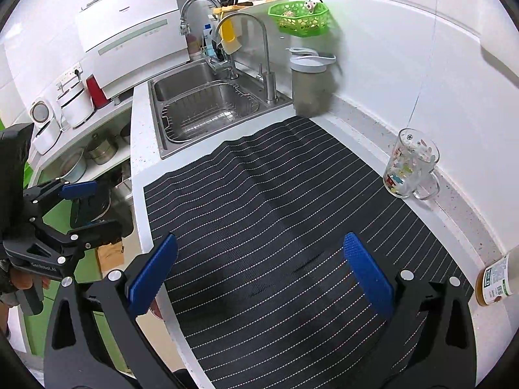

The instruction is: Collect trash

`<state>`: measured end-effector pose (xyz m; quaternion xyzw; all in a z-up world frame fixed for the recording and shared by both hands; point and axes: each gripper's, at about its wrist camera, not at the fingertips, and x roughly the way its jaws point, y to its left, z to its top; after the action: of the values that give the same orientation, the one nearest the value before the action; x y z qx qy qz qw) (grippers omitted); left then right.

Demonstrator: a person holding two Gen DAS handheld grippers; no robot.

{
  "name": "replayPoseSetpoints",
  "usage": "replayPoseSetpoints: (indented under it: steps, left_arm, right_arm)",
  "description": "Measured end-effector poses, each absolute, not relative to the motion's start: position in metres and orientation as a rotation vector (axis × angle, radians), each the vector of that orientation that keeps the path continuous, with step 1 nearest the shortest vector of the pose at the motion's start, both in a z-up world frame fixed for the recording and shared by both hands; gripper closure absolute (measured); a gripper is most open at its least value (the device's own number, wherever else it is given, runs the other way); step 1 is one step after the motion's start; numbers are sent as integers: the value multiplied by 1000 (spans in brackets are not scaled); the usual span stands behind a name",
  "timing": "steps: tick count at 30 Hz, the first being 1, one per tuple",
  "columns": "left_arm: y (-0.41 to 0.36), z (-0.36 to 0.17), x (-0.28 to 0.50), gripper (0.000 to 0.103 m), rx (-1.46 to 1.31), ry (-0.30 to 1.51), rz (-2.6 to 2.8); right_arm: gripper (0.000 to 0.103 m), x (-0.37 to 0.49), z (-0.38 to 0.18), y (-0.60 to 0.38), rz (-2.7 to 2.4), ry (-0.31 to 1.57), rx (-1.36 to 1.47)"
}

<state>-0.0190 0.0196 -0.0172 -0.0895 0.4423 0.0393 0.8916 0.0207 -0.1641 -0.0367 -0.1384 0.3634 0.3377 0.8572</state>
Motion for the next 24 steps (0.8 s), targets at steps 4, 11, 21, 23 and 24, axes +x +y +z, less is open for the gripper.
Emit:
replayPoseSetpoints:
  steps: [4, 11, 21, 23, 24]
  left_arm:
    - [21, -18, -16, 6, -184, 923, 95]
    - [26, -17, -12, 6, -193, 927, 103]
    - [27, -21, -8, 6, -167, 948, 108]
    - [28, -20, -7, 6, -175, 947, 103]
    - [28, -20, -8, 6, -175, 947, 101]
  right_arm:
    - [3, 24, -38, -162, 714, 767, -292]
    - [3, 26, -39, -159, 722, 771, -299]
    - [3, 22, -39, -155, 725, 771, -297]
    - [3, 21, -39, -154, 725, 771, -296]
    - [3, 21, -40, -154, 725, 771, -296]
